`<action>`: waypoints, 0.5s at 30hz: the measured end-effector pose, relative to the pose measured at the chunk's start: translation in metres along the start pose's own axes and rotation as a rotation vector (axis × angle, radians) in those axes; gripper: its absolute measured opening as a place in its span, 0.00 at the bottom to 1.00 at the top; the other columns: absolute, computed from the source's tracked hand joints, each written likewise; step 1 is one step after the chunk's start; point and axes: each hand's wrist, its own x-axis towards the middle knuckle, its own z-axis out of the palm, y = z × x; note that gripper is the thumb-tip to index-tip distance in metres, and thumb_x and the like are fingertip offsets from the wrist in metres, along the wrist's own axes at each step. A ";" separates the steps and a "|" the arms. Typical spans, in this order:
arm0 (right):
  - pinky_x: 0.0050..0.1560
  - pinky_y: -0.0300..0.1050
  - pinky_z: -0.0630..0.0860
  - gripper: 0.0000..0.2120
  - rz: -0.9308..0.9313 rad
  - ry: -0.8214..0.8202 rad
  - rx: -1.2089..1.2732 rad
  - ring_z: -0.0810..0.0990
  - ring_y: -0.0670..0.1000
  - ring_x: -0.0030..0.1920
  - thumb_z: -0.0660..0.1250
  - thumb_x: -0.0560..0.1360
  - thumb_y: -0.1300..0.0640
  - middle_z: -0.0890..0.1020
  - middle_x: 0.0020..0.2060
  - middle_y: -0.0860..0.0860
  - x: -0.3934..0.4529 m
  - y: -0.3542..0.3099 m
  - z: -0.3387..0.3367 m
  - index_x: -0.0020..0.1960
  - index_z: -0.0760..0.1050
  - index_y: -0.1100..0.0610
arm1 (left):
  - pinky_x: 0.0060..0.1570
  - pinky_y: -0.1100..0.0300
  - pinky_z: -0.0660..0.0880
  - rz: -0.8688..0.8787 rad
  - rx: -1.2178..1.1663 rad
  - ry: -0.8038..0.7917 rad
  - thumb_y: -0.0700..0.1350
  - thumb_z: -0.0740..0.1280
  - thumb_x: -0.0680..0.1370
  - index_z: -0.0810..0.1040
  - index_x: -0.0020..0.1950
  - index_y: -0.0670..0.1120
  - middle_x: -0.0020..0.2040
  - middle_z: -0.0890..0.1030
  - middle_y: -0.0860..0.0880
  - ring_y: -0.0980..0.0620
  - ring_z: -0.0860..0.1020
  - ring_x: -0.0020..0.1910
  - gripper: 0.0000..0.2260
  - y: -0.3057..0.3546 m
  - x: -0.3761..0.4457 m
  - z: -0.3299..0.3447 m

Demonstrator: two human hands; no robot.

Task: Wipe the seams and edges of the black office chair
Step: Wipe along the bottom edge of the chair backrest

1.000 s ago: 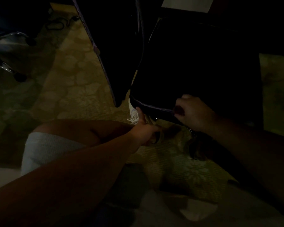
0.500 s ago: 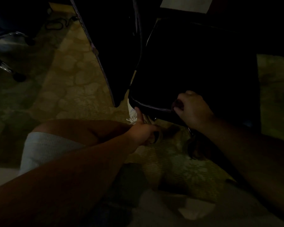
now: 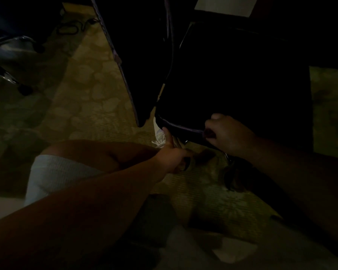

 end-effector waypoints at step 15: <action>0.45 0.45 0.69 0.12 0.046 0.034 0.011 0.77 0.58 0.52 0.69 0.77 0.54 0.75 0.54 0.56 0.005 -0.001 0.002 0.56 0.77 0.59 | 0.35 0.53 0.77 0.005 0.097 0.064 0.40 0.71 0.79 0.46 0.81 0.65 0.63 0.79 0.32 0.51 0.77 0.32 0.43 0.009 -0.015 0.004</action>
